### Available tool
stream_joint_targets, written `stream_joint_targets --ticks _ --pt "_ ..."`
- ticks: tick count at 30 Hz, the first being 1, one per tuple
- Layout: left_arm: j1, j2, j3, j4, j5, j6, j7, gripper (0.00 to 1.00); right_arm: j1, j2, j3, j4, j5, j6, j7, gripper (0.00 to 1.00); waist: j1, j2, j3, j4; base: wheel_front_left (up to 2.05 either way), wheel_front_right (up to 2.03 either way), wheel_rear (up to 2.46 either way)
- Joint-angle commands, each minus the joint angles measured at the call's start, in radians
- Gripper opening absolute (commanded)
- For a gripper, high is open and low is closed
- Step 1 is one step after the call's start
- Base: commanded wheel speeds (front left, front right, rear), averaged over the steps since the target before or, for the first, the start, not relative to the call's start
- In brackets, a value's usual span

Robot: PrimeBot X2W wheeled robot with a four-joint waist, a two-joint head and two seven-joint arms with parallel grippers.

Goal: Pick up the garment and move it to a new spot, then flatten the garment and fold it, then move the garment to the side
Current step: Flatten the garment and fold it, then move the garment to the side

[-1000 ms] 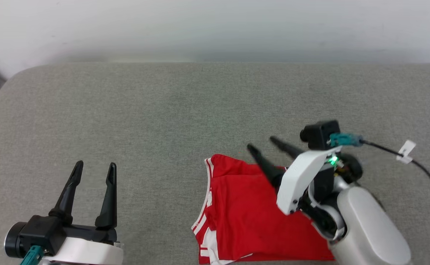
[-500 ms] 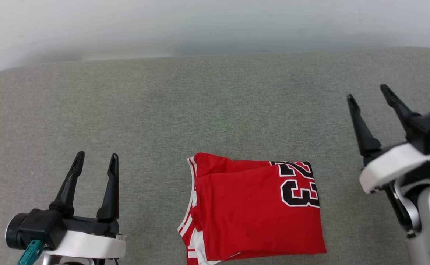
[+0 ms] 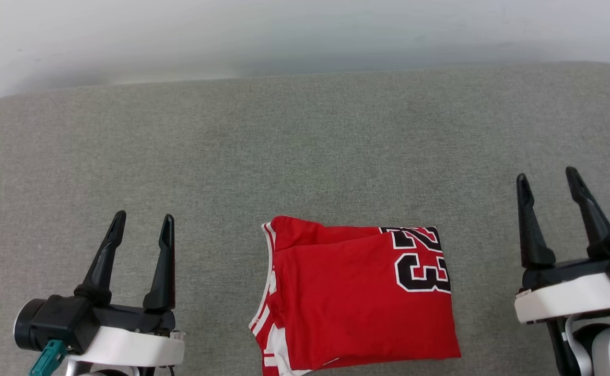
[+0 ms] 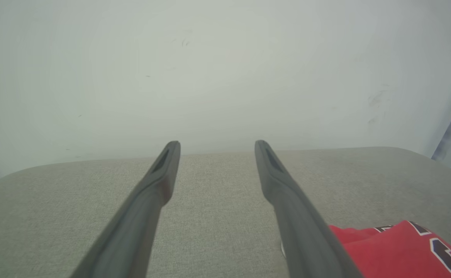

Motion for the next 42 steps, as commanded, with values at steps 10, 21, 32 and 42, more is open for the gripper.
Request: stream_joint_targets --ticks 10,21,32,42 --pt "0.005 -0.003 -0.003 -0.008 0.007 -0.001 -0.002 1.00 0.031 0.026 0.013 0.009 -0.010 0.000 -0.023 1.00 0.0000 0.0000 -0.010 0.004 0.00 0.00 0.00" --pt "0.010 0.004 -0.011 -0.004 0.008 -0.001 -0.002 1.00 0.042 0.008 0.027 -0.013 -0.001 0.000 0.035 1.00 0.0000 0.0000 -0.012 0.005 0.00 0.00 0.00" --pt "-0.016 0.009 -0.019 -0.002 -0.003 -0.001 -0.002 1.00 0.098 -0.084 0.134 -0.113 0.151 0.000 0.573 1.00 0.0000 0.0000 0.028 0.026 0.00 0.00 0.00" --pt "-0.053 0.010 -0.048 0.006 -0.003 -0.001 -0.002 1.00 0.070 -0.042 0.123 -0.109 0.170 0.000 0.960 1.00 0.0000 0.0000 0.085 0.076 0.00 0.00 0.00"
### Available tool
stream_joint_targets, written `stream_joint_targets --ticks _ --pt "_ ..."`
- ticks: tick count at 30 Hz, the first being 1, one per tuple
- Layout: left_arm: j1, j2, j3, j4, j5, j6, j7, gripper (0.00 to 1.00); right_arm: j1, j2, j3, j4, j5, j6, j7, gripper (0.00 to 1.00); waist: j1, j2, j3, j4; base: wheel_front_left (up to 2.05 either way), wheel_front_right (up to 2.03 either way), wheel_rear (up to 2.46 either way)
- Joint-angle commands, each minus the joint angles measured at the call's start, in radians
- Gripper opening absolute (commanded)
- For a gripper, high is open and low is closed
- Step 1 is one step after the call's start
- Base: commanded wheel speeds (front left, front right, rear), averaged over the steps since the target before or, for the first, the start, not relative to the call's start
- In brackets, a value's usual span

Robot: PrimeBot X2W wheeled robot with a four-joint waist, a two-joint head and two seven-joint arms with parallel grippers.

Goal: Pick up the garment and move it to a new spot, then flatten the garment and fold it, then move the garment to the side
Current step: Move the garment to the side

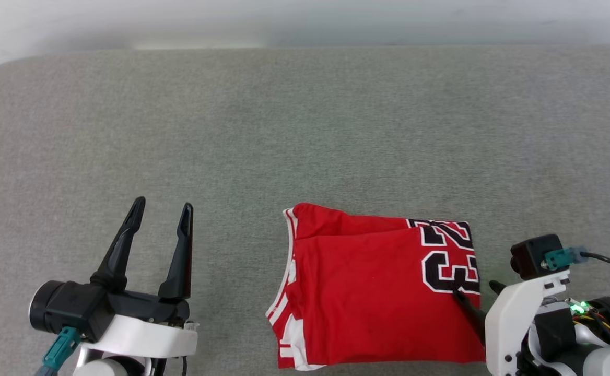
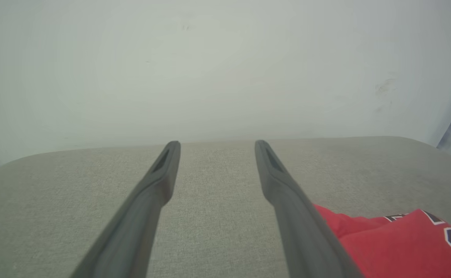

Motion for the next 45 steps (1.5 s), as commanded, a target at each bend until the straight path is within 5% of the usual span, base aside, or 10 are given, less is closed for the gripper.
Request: stream_joint_targets --ticks 1,18,19,20,33,39,45 --pt "-0.013 0.003 0.000 0.002 -0.002 -0.001 -0.002 1.00 -0.020 0.013 -0.009 0.016 -0.009 0.000 0.012 1.00 0.0000 0.0000 0.014 0.016 0.00 0.00 0.00" --pt "-0.041 -0.003 -0.017 0.020 -0.009 -0.001 -0.002 1.00 -0.057 0.052 0.084 0.291 -0.059 0.002 0.007 1.00 0.0000 0.0000 0.051 0.074 0.00 0.00 0.00" --pt "-0.044 -0.003 -0.018 0.024 -0.010 -0.001 -0.002 1.00 -0.064 0.046 0.103 0.322 -0.062 0.002 -0.004 0.35 0.0000 0.0000 0.048 0.074 0.00 0.00 0.00" --pt "-0.043 -0.003 -0.017 0.025 -0.009 -0.001 -0.002 1.00 -0.070 0.041 0.114 0.329 -0.063 0.002 -0.015 0.00 0.0000 0.0000 0.045 0.073 0.00 0.00 0.00" --pt "-0.017 -0.005 -0.029 0.022 -0.010 -0.001 -0.002 1.00 -0.222 -0.148 0.224 0.233 -0.203 -0.001 -0.078 0.00 0.0000 0.0000 0.021 -0.037 0.00 0.00 0.00" --pt "-0.048 0.001 -0.065 0.014 -0.005 -0.001 -0.002 1.00 -0.310 -0.319 0.321 0.147 -0.256 -0.001 -0.031 0.00 0.0000 0.0000 0.063 -0.132 0.00 0.00 0.00" --pt "-0.092 0.015 -0.123 0.001 0.000 -0.001 -0.002 1.00 -0.375 -0.484 0.310 0.118 -0.232 -0.001 -0.002 0.00 0.0000 0.0000 0.141 -0.208 0.00 0.00 0.00"
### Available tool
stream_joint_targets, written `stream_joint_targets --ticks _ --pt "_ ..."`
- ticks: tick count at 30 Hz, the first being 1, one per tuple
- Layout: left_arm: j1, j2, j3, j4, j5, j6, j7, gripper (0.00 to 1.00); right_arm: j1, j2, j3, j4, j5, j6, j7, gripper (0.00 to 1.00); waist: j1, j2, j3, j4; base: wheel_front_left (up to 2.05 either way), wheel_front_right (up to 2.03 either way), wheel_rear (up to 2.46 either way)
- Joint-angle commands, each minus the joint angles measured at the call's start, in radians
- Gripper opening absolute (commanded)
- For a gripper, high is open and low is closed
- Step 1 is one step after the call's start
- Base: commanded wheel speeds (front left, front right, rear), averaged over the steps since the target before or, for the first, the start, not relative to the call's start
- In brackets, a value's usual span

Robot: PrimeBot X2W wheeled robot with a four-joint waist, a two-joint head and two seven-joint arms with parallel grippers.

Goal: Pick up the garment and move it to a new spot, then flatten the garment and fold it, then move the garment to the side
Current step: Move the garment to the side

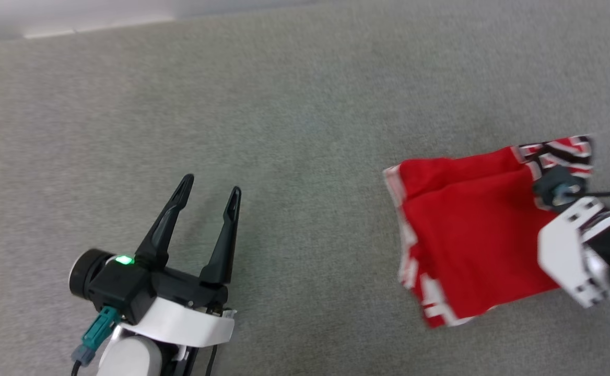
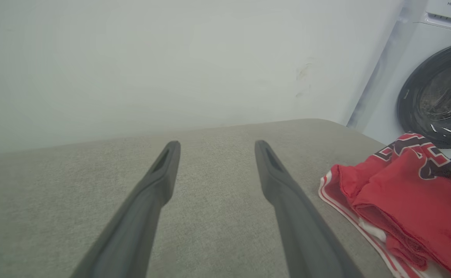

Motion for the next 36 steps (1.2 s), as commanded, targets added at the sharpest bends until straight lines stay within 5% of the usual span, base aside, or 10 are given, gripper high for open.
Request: stream_joint_targets --ticks 1,9,16,25,35,36 --pt "-0.018 0.009 -0.004 -0.002 0.005 -0.001 -0.002 1.00 -0.021 -0.024 -0.009 0.007 -0.007 -0.002 -0.006 0.00 -0.0001 0.0000 0.050 -0.043 0.00 0.00 0.00" --pt "-0.098 0.059 -0.067 -0.027 0.012 -0.001 -0.002 1.00 -0.067 -0.155 -0.115 0.133 -0.041 -0.002 -0.099 0.00 -0.0001 0.0000 0.172 -0.093 0.00 0.00 0.00" --pt "-0.154 0.103 -0.093 -0.063 0.021 -0.001 -0.002 1.00 -0.082 -0.197 -0.251 0.314 -0.090 -0.002 -0.217 0.00 -0.0001 0.0000 0.262 -0.101 0.00 0.00 0.00" --pt "-0.184 0.141 -0.101 -0.096 0.026 -0.001 -0.002 1.00 -0.134 -0.138 -0.433 0.503 -0.171 -0.002 -0.398 0.00 -0.0001 0.0000 0.326 -0.091 0.00 0.00 0.00" --pt "-0.172 0.155 -0.095 -0.090 0.024 -0.001 -0.002 1.00 -0.189 -0.070 -0.524 0.587 -0.262 -0.002 -0.491 0.00 -0.0001 0.0000 0.322 -0.087 0.00 0.00 0.00" --pt "-0.169 0.152 -0.094 -0.088 0.023 -0.001 -0.002 1.00 -0.189 -0.061 -0.529 0.585 -0.268 -0.002 -0.494 0.82 -0.0001 0.0000 0.314 -0.087 0.00 0.00 0.00"
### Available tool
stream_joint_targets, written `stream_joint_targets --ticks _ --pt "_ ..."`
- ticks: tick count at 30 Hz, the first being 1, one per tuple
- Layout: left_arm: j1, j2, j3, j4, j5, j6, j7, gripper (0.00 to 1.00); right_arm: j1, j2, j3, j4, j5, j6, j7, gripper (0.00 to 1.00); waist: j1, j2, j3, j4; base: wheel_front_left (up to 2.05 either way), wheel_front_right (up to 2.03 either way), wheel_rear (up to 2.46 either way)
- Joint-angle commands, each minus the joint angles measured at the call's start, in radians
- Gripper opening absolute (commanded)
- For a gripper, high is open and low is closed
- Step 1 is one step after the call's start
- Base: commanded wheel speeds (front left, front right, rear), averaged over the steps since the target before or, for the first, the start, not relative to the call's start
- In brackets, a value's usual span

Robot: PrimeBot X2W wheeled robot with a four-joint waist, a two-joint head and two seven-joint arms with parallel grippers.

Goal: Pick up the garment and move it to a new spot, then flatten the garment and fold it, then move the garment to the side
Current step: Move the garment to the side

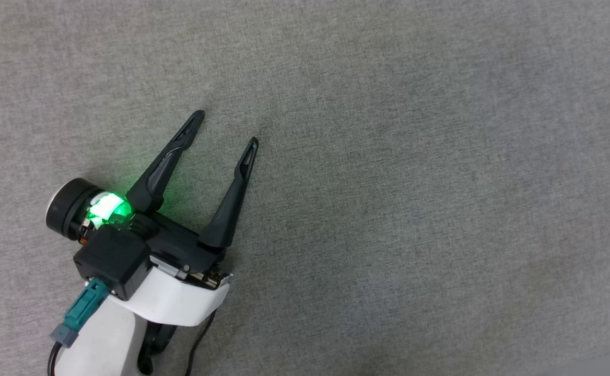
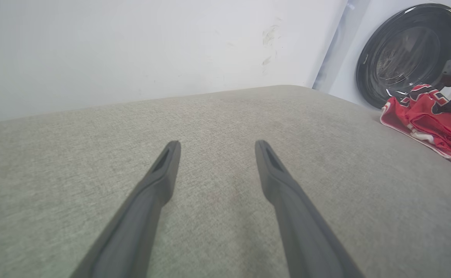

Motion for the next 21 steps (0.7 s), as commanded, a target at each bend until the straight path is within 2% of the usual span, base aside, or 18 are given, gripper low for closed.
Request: stream_joint_targets --ticks 1,10,14,20,21 --pt "0.013 -0.002 0.005 0.011 0.002 -0.001 -0.002 1.00 -0.018 0.017 -0.009 -0.007 -0.018 -0.002 -0.012 1.00 -0.0001 0.0000 -0.024 -0.001 0.00 0.00 0.00" --pt "0.048 -0.059 0.059 0.037 -0.017 -0.001 -0.002 1.00 -0.043 0.061 -0.010 -0.142 -0.016 -0.002 -0.042 1.00 -0.0001 0.0000 -0.168 0.009 0.00 0.00 0.00" --pt "0.080 -0.086 0.106 0.048 -0.018 -0.001 -0.002 1.00 -0.039 0.114 -0.004 -0.252 0.020 -0.002 -0.080 1.00 -0.0001 0.0000 -0.247 0.029 0.00 0.00 0.00" --pt "0.133 -0.126 0.204 0.057 -0.003 -0.001 -0.002 1.00 0.023 0.264 -0.016 -0.424 0.101 -0.001 -0.168 1.00 -0.0001 0.0000 -0.356 0.071 0.00 0.00 0.00" --pt "0.133 -0.126 0.204 0.057 -0.003 -0.001 -0.002 1.00 0.023 0.264 -0.016 -0.424 0.101 -0.001 -0.168 1.00 -0.0001 0.0000 -0.356 0.071 0.00 0.00 0.00"
